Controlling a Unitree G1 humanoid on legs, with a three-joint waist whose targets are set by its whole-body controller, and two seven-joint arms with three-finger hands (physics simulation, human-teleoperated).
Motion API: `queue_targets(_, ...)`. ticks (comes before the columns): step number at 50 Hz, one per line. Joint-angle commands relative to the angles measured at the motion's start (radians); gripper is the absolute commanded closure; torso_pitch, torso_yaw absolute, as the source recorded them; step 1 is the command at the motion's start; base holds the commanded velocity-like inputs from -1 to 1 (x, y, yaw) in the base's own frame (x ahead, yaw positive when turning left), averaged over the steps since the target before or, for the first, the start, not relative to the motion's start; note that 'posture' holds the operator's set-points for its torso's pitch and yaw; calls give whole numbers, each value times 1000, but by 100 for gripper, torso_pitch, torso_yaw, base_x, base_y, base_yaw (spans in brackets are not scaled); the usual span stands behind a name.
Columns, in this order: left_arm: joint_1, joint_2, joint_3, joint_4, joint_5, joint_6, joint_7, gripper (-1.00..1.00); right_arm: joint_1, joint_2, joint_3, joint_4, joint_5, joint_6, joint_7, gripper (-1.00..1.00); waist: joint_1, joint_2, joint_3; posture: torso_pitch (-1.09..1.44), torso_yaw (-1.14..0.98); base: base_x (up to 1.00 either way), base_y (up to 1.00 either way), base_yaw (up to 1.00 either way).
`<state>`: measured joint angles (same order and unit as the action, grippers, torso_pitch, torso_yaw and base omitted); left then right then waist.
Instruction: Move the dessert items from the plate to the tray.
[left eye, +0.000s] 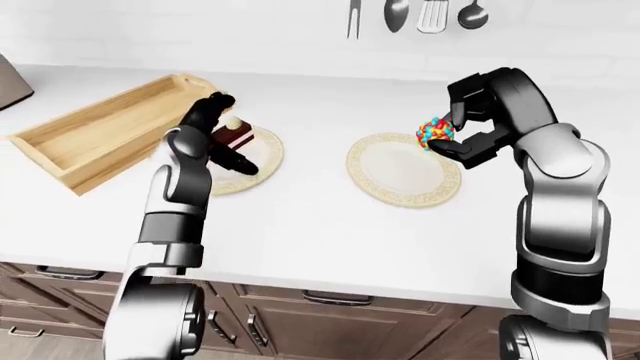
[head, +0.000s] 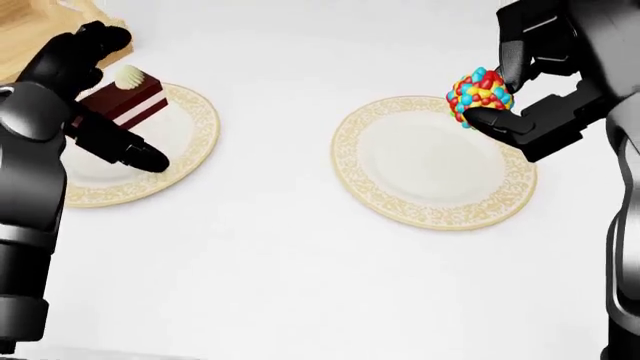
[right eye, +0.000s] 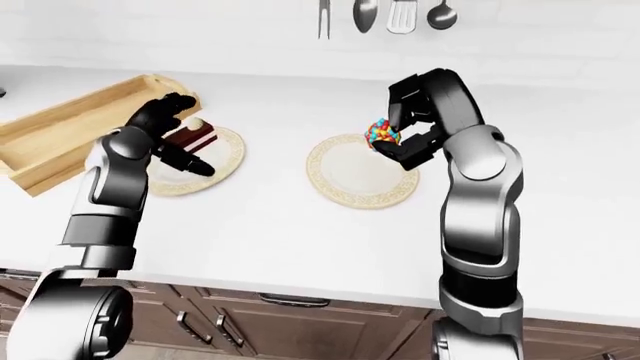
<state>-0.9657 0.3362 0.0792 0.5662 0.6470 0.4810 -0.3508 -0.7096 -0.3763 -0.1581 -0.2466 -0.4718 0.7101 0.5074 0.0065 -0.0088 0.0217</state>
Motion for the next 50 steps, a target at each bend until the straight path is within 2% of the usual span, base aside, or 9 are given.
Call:
queue_targets(1, -22, 10, 0, -4, 14, -24, 33, -59, -29, -12, -11, -23, -2, -28, -16, 100, -1, -2, -21, 0, 0, 0, 0, 0)
queue_targets(12, -15, 16, 3, 62, -1, -66, 80, -44, -22, -10, -11, -33, -4, -24, -15, 100, -2, 1, -23, 0, 0, 0, 0, 0)
queue_targets(18, -18, 19, 3, 86, -7, -82, 102, -22, -17, -9, -12, -26, 0, -33, -21, 100, -4, 4, -28, 0, 0, 0, 0, 0)
queue_targets(39, -10, 24, -12, 229, 10, -199, 217, -7, 5, 2, -12, -17, 5, -56, -36, 100, -6, 8, -41, 0, 0, 0, 0, 0)
queue_targets(44, -16, 26, -11, 261, 14, -221, 233, 0, 7, 2, -11, -11, 6, -62, -41, 100, -7, 9, -41, 0, 0, 0, 0, 0)
queue_targets(50, -4, 26, -10, 218, 21, -206, 222, 9, 2, -1, -13, -15, 6, -56, -38, 100, -10, 10, -41, 0, 0, 0, 0, 0)
